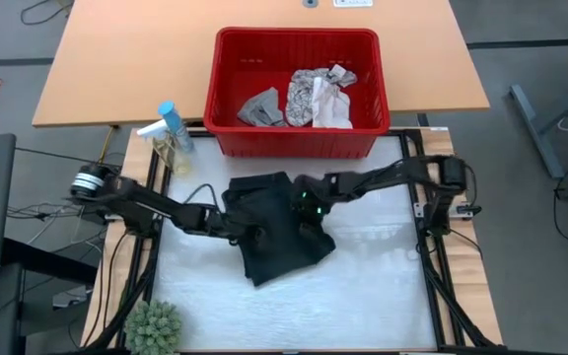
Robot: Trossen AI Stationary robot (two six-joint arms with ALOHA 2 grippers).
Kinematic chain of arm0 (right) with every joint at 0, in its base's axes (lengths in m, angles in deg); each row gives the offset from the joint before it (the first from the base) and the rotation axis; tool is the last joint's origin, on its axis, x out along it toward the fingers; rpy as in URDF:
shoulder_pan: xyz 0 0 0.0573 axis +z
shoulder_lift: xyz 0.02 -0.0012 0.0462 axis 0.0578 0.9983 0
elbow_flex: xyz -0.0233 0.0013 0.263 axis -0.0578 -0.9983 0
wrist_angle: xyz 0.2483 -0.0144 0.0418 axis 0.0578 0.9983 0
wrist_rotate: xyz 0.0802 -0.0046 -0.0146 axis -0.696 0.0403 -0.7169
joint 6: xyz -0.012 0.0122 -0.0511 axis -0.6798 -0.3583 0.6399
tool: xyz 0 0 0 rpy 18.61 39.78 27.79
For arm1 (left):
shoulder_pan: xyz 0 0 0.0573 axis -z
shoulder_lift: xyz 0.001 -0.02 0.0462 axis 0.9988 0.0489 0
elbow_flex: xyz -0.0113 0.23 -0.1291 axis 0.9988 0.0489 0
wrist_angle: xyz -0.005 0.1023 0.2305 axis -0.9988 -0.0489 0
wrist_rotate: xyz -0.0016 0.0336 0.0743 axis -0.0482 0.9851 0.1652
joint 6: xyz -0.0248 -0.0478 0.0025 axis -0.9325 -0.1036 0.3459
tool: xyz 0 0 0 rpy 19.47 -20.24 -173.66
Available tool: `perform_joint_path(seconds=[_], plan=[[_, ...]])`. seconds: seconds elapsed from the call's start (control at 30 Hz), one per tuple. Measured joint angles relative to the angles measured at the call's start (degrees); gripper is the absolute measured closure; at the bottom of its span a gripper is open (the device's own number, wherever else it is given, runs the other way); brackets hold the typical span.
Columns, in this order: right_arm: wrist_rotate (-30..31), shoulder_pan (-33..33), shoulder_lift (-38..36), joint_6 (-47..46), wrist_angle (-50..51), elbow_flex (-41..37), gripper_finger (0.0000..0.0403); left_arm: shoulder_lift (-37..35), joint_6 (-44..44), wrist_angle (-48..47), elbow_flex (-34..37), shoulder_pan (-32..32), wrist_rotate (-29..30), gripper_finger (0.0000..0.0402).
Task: Fold Laundry from Bin
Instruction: Fold the blue pants from the red laundry bin
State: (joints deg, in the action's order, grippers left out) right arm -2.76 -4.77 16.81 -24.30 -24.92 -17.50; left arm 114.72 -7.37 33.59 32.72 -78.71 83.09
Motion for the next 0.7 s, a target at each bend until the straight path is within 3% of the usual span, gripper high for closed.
perform_joint_path(seconds=[0.17, 0.23, 0.5, 0.7], plan=[[3.7, -2.2, -5.3, -0.5, -3.0, 0.0, 0.0387, -5.9, 1.7, -6.4, -0.4, -0.1, 12.8, 0.0401], [4.6, -3.5, -5.9, -0.7, -4.4, 0.0, 0.0387, -5.9, 2.5, -6.2, -0.7, -0.5, 15.0, 0.0401], [5.4, -7.5, 0.4, -0.3, -5.7, 0.0, 0.0387, 3.2, 2.0, -5.6, -0.7, -2.1, 13.6, 0.0401], [3.9, -8.8, 8.0, -2.6, -6.9, 0.3, 0.0387, 11.2, -3.5, -3.2, -0.7, -3.5, 10.6, 0.0401]])
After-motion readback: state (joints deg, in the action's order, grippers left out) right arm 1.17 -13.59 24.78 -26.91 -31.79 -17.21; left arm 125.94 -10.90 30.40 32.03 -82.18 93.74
